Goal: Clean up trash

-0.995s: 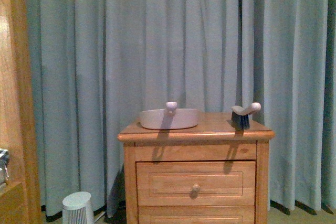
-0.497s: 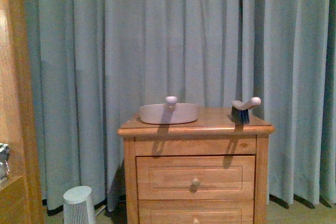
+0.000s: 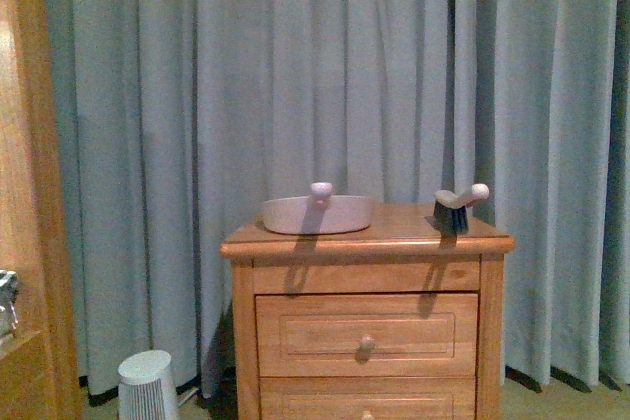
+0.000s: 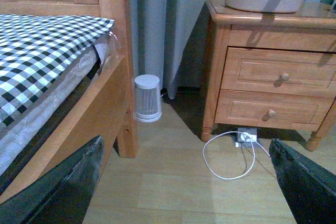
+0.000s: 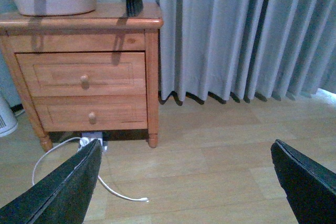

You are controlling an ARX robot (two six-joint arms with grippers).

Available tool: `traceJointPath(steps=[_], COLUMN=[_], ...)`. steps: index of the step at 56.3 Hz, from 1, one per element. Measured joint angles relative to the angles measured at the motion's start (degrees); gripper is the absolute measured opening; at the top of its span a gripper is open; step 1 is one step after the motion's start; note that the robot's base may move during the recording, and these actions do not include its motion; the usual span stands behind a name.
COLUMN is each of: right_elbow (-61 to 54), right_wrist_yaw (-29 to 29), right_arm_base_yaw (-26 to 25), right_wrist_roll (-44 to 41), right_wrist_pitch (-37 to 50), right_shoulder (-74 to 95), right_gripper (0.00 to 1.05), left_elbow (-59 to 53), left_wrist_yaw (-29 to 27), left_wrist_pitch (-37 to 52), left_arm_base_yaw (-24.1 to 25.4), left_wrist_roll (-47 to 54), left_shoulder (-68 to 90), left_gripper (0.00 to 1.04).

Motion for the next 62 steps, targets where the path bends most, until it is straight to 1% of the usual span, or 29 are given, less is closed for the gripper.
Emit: traceJointPath(steps=[62], right_elbow=[0.0], right_wrist_yaw=[0.0], right_arm_base_yaw=[0.0], right_wrist_roll=[0.0], right_wrist_pitch=[0.0], right_shoulder=[0.0], right_gripper=[0.97], left_elbow=[0.0], left_wrist_yaw=[0.0], left_wrist_pitch=[0.0], left_arm_base_yaw=[0.0], left_wrist_roll=[0.0], left_shoulder=[0.0], left_gripper=[0.97])
